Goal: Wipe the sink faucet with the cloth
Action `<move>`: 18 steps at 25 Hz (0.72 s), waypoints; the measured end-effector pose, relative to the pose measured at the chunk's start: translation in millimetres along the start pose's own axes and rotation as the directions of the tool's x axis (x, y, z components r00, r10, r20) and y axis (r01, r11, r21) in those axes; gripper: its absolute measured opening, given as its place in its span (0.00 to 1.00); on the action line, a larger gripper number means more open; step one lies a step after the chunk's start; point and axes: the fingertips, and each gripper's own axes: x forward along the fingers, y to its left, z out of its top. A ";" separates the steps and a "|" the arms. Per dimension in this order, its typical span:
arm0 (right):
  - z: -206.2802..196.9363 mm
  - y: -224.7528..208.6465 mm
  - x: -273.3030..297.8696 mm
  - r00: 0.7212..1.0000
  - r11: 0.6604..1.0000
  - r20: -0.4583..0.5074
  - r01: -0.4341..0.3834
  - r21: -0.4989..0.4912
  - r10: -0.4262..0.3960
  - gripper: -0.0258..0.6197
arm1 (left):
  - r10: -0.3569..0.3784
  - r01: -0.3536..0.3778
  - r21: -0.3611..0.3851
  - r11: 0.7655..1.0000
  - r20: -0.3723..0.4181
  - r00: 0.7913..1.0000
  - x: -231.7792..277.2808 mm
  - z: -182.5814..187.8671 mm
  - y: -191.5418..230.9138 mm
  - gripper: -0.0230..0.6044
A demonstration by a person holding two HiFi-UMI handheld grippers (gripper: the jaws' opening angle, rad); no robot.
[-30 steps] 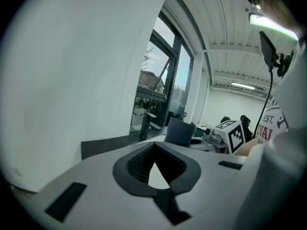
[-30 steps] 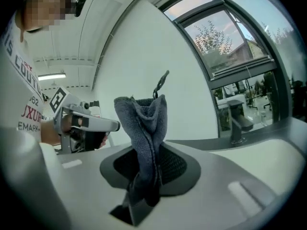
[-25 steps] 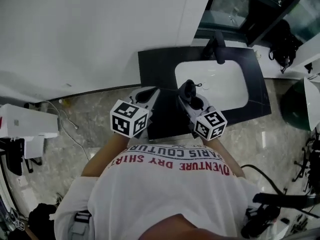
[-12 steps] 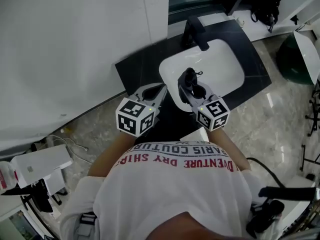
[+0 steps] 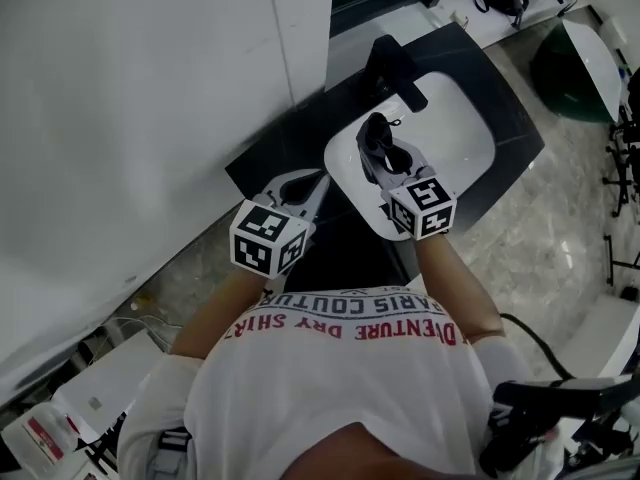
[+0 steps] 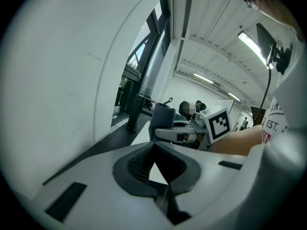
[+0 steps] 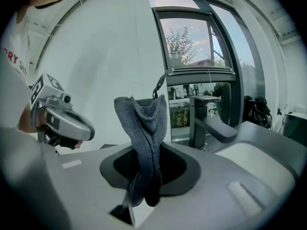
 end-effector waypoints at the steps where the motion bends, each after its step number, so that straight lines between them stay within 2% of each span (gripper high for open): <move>1: 6.3 -6.9 9.3 1.000 1.000 0.011 0.021 -0.003 -0.021 0.16 | -0.012 0.012 -0.005 1.000 -0.006 1.000 2.0 -1.1 6.7 0.04; 5: 31.4 -28.3 41.4 0.991 0.994 0.076 0.108 -0.011 -0.107 0.16 | -0.075 0.074 -0.020 0.997 -0.039 0.996 9.9 -7.3 20.3 0.04; 9: 37.4 -50.8 67.7 0.971 0.975 0.096 0.222 -0.020 -0.220 0.16 | -0.116 0.116 -0.005 0.993 -0.057 0.992 14.9 -5.4 26.3 0.04; 11: 32.4 -62.7 84.1 0.958 0.956 0.070 0.282 -0.075 -0.277 0.16 | -0.123 0.123 0.000 0.992 -0.069 0.990 18.8 -5.6 31.4 0.04; 14: 16.9 -75.8 104.7 0.935 0.915 0.001 0.346 -0.209 -0.354 0.16 | -0.134 0.135 0.000 0.991 -0.087 0.987 22.2 -8.1 37.6 0.04; 16: 3.2 -83.4 114.0 0.917 0.888 -0.054 0.366 -0.278 -0.395 0.16 | -0.142 0.143 -0.002 0.990 -0.096 0.985 24.1 -10.1 42.1 0.04; 18: -9.6 -91.2 121.1 0.900 0.875 -0.105 0.376 -0.306 -0.423 0.16 | -0.148 0.148 -0.006 0.989 -0.105 0.983 26.6 -11.8 47.4 0.04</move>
